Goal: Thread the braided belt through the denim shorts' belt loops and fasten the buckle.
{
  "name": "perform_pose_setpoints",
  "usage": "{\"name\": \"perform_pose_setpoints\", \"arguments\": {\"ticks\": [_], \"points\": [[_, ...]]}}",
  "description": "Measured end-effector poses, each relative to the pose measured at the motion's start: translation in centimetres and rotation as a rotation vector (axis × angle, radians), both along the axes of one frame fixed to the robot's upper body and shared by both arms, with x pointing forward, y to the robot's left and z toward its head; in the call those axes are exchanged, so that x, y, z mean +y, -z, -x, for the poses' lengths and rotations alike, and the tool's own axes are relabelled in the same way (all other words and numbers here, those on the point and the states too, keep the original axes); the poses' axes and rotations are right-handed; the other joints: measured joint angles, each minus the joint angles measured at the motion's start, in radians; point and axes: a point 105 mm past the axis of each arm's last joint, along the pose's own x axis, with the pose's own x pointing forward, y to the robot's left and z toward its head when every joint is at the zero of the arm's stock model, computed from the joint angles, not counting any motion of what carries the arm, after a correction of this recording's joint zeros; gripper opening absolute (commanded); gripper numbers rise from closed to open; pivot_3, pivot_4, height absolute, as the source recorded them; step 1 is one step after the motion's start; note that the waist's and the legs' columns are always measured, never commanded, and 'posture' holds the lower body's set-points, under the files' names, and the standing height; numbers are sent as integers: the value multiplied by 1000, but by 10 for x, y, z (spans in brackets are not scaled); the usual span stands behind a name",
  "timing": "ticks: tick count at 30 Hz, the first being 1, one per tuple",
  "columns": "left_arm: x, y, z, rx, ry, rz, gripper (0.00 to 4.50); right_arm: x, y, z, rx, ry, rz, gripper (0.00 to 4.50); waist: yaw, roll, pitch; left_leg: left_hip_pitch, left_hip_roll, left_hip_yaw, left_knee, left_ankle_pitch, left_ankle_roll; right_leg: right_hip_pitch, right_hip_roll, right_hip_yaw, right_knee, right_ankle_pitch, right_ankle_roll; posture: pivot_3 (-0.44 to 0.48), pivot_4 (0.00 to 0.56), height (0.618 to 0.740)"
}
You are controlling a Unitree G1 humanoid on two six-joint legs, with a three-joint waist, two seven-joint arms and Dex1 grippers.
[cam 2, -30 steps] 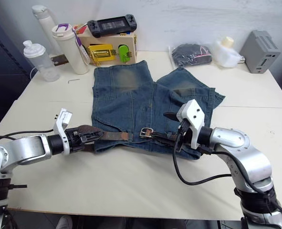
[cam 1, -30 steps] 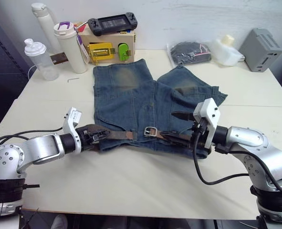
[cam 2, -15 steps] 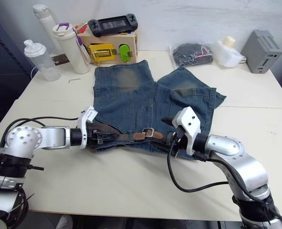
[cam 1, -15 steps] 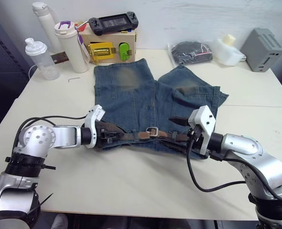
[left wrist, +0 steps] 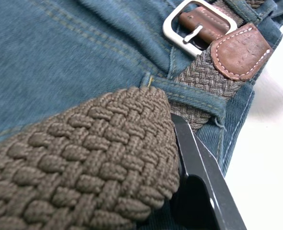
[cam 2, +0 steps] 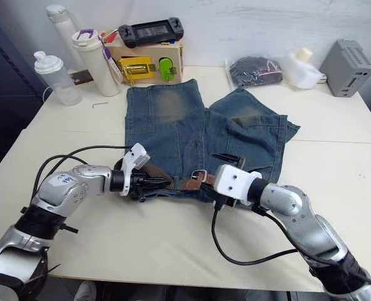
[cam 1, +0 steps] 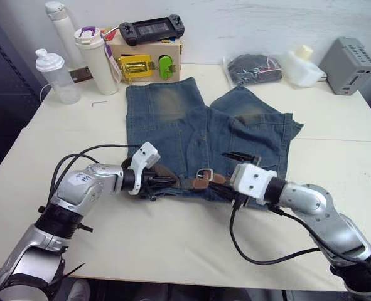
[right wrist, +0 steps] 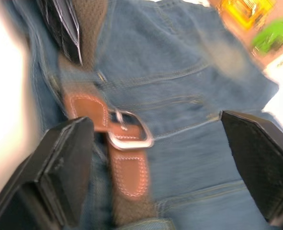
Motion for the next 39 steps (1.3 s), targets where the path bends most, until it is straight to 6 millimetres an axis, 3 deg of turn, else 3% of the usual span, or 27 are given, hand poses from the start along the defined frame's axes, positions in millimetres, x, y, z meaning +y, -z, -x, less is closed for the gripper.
{"name": "perform_pose_setpoints", "arguments": {"ticks": [7, 13, 23, 39], "points": [[2, 1, 0, -1, 0, 0, 0, 8, 9, 2, -157, -96, 144, 4473, -1, 0, 0, 0, 0, 0, 2, 0, 0, 0, 0, 0, 3, 0, 0, 0, 150, 740], [4, 3, 1, -9, -2, -6, 0, 1, 10, -2, -176, -100, 159, 4473, -2, 0, 0, 0, 0, 0, 2, 0, 0, 0, 0, -1, 4, 0, 0, 0, 150, 740], [5, 3, 3, -25, -5, -17, 0, -5, 17, 9, -110, -153, 175, 4473, -2, 0, 0, 0, 1, 0, 3, 0, 0, 1, 0, -1, 5, 0, 0, 0, 150, 740], [7, 4, 3, -23, -13, -17, 0, 16, 16, 1, -188, -175, 195, 4473, -2, 0, 0, 0, 0, 0, 4, 0, 0, 0, 1, -1, 7, 0, 0, 0, 150, 740]]}}
